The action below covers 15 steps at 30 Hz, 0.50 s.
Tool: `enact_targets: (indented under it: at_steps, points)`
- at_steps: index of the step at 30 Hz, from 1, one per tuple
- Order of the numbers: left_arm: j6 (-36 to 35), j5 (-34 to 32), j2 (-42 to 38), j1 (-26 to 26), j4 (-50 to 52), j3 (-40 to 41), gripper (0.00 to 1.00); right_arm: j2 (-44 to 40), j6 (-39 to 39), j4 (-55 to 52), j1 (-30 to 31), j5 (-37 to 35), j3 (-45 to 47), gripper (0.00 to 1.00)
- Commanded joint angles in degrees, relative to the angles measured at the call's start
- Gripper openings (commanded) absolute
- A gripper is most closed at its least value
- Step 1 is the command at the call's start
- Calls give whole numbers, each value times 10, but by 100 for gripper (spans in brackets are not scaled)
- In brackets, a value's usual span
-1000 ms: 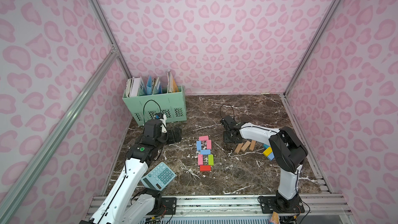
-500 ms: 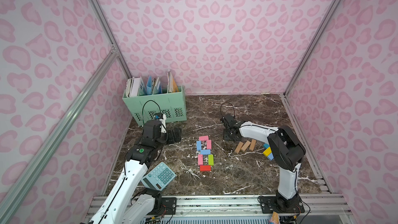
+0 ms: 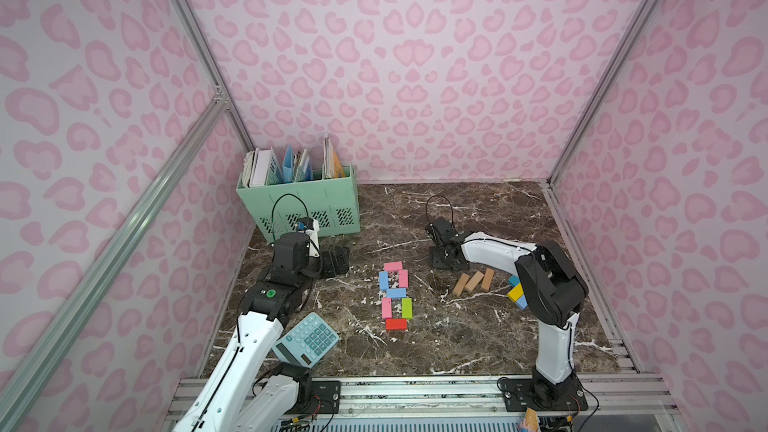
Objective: Assemble the number 8 with building blocks
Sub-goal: Place the building block at the center of the board.
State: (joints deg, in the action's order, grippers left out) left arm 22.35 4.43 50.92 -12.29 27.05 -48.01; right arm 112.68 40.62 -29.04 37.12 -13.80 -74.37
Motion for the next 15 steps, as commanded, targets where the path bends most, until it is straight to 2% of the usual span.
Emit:
enact_targets:
  at_steps: [1,7,15]
  points:
    - [-5,-3,-3,-1,-8,-2,99,-16,-1,-25,3,8,-7,88]
    - [-5,-5,-4,0,-6,-3,99,-76,-5,-37,2,5,-5,93]
    - [-5,-4,-1,0,-1,-7,98,-179,-16,-34,-3,2,61,96]
